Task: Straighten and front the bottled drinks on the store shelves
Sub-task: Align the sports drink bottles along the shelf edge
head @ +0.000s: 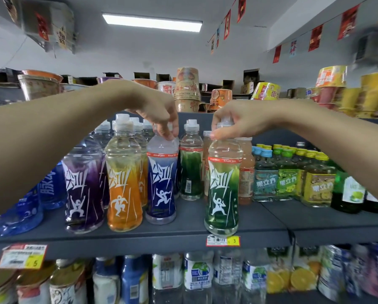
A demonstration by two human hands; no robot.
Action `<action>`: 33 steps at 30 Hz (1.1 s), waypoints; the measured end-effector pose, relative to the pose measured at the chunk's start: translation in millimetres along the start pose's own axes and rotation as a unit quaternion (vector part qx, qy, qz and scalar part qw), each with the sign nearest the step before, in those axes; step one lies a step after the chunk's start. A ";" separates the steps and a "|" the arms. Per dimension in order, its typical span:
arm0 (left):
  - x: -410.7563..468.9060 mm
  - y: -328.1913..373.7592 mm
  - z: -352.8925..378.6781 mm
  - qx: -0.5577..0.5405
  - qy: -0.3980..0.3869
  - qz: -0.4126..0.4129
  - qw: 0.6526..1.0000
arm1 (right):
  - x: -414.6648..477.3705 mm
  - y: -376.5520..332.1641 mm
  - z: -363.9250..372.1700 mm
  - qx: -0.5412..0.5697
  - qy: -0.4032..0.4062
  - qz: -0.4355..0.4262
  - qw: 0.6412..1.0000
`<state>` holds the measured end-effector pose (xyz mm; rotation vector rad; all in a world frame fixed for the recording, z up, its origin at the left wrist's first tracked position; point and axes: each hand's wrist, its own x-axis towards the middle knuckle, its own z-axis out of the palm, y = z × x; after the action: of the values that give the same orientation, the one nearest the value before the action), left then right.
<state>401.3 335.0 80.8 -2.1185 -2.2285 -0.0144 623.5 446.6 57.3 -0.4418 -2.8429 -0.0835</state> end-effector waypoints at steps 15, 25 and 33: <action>-0.1 3.9 3.7 0.018 0.022 -0.027 0.999 | -26.3 63.2 0.0 -0.046 0.031 0.081 0.995; 0.2 -0.9 2.4 -0.009 -0.003 -0.026 1.000 | -18.1 67.8 3.8 -0.091 0.017 0.113 0.989; 2.1 2.5 4.4 -0.021 -0.005 -0.002 1.000 | -3.2 44.1 2.4 -0.136 0.025 0.116 0.984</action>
<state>403.5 337.5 76.4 -2.1380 -2.2581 -0.0515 639.4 487.9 54.8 -0.8122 -2.7165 -0.4357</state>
